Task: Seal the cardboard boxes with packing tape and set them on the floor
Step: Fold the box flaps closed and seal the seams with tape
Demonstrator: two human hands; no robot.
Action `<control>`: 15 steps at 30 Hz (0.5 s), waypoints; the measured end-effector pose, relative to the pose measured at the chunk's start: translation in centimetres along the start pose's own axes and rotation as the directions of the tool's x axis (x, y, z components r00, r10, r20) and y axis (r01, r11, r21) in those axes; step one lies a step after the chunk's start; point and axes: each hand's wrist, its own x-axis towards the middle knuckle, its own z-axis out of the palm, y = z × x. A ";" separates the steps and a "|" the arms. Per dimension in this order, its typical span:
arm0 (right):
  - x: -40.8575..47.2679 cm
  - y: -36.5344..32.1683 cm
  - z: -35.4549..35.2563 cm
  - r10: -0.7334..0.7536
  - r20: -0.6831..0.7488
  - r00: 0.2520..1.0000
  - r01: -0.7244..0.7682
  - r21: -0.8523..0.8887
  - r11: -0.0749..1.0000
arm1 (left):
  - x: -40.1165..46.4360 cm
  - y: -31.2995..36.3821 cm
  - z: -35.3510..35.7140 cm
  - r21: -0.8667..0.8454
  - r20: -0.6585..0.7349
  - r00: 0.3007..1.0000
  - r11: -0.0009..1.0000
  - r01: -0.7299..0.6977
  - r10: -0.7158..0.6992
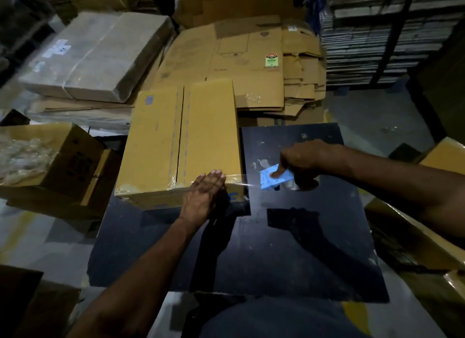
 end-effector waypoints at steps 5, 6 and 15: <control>2.6 -0.7 2.6 -0.078 0.045 0.996 0.080 -0.043 0.996 | 0.1 0.6 -1.1 -0.008 0.010 1.000 1.000 -0.026 0.026; 3.3 -0.7 3.3 -0.103 0.022 0.994 0.104 -0.030 0.994 | 0.1 0.4 -1.2 -0.011 0.028 0.999 0.999 -0.032 0.032; 5.4 -2.4 5.3 -0.049 -0.070 0.996 0.059 0.138 0.989 | 0.4 0.5 -2.5 0.008 0.133 0.991 0.999 -0.032 0.031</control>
